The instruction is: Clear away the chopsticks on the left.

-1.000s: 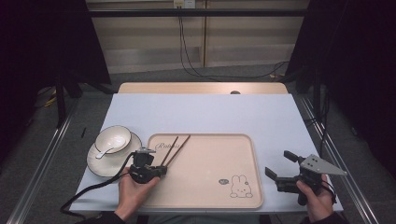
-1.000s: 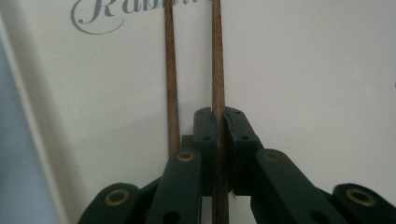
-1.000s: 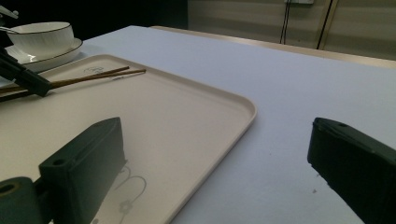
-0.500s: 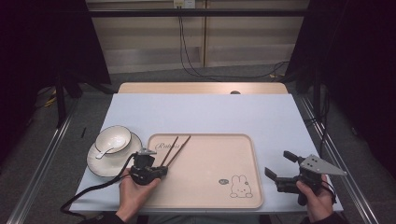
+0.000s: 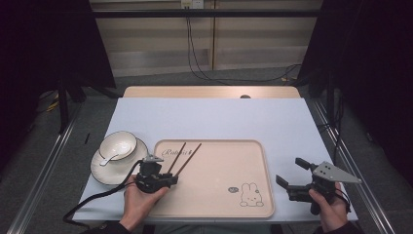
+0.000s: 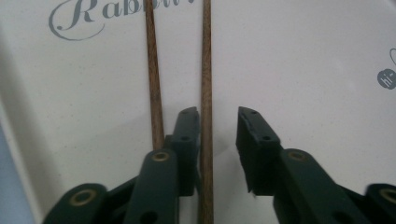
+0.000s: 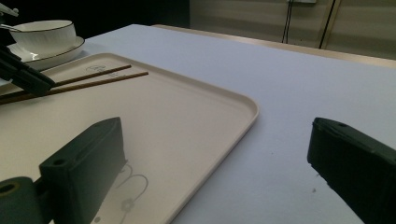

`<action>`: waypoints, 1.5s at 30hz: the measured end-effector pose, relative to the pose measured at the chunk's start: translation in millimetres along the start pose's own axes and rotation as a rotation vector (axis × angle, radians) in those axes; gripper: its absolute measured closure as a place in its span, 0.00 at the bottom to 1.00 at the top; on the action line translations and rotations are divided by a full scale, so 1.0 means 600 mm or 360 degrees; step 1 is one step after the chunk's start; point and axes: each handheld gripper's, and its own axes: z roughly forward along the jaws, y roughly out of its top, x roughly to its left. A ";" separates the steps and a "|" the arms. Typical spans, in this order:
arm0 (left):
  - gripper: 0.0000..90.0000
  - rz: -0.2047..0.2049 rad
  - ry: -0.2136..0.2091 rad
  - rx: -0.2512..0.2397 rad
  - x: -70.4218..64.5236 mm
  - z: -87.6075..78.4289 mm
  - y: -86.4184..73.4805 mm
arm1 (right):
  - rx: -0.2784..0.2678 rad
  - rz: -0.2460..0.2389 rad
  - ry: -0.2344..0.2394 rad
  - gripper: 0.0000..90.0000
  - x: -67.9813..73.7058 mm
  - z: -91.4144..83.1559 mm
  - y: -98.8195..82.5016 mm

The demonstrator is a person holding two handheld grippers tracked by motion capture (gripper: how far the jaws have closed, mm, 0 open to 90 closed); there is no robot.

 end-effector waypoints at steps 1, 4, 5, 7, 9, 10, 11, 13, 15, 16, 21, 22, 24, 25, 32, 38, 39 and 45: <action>0.68 0.0020 -0.0010 -0.0004 0.000 -0.002 0.000 | 0.0000 0.0000 0.0003 0.04 0.000 0.000 0.000; 0.62 0.0048 -0.0032 -0.0042 0.001 -0.005 0.002 | -0.0002 0.0003 -0.0001 0.04 0.000 0.000 0.000; 0.57 0.0050 -0.0038 -0.0056 0.000 -0.006 0.003 | -0.0006 -0.0002 -0.0005 0.04 -0.001 0.000 0.000; 0.49 0.0085 -0.0062 -0.0065 0.001 -0.008 0.004 | -0.0008 -0.0005 -0.0007 0.04 -0.001 0.000 0.000; 0.40 0.0114 -0.0086 -0.0097 0.000 -0.012 0.005 | -0.0003 -0.0003 -0.0002 0.04 -0.001 0.000 0.000; 0.38 0.0148 -0.0097 -0.0105 0.001 -0.014 0.006 | -0.0002 -0.0001 -0.0001 0.04 -0.001 0.000 0.000; 0.34 0.0178 -0.0112 -0.0130 -0.001 -0.017 0.007 | -0.0004 -0.0004 -0.0004 0.04 -0.001 0.000 0.000; 0.26 0.0230 -0.0098 -0.0150 -0.001 -0.024 0.008 | -0.0007 -0.0001 -0.0004 0.04 -0.001 0.000 0.000; 0.18 0.0250 -0.0096 -0.0159 0.002 -0.030 0.010 | -0.0004 0.0000 0.0000 0.04 -0.001 0.000 0.000; 0.15 0.0263 -0.0079 -0.0169 0.002 -0.032 0.010 | -0.0005 0.0003 -0.0001 0.04 -0.001 0.000 0.000; 0.04 0.0325 -0.0234 -0.0226 0.004 -0.047 0.010 | -0.0003 0.0006 0.0004 0.04 -0.001 0.000 0.000; 0.04 0.0347 -0.0251 -0.0232 0.003 -0.049 0.010 | -0.0006 0.0009 -0.0004 0.04 -0.001 0.001 0.001; 0.04 0.0382 -0.0242 -0.0248 0.004 -0.056 0.009 | -0.0006 0.0002 -0.0002 0.04 -0.001 0.000 0.001; 0.04 0.0396 -0.0223 -0.0248 0.005 -0.059 0.010 | -0.0004 0.0003 0.0003 0.04 -0.001 0.000 0.001; 0.04 0.0544 -0.0149 -0.0370 0.008 -0.094 -0.001 | -0.0007 0.0004 -0.0004 0.04 -0.001 0.000 0.001; 0.03 0.0565 -0.0175 -0.0464 0.021 -0.113 -0.012 | -0.0006 0.0001 0.0000 0.04 -0.001 0.000 0.001; 0.03 0.0537 -0.0207 -0.0472 0.025 -0.115 -0.015 | -0.0006 0.0002 0.0000 0.04 -0.001 0.000 0.001; 0.03 0.0476 -0.0168 -0.0574 0.048 -0.147 -0.034 | -0.0008 0.0003 -0.0004 0.04 -0.001 0.000 0.001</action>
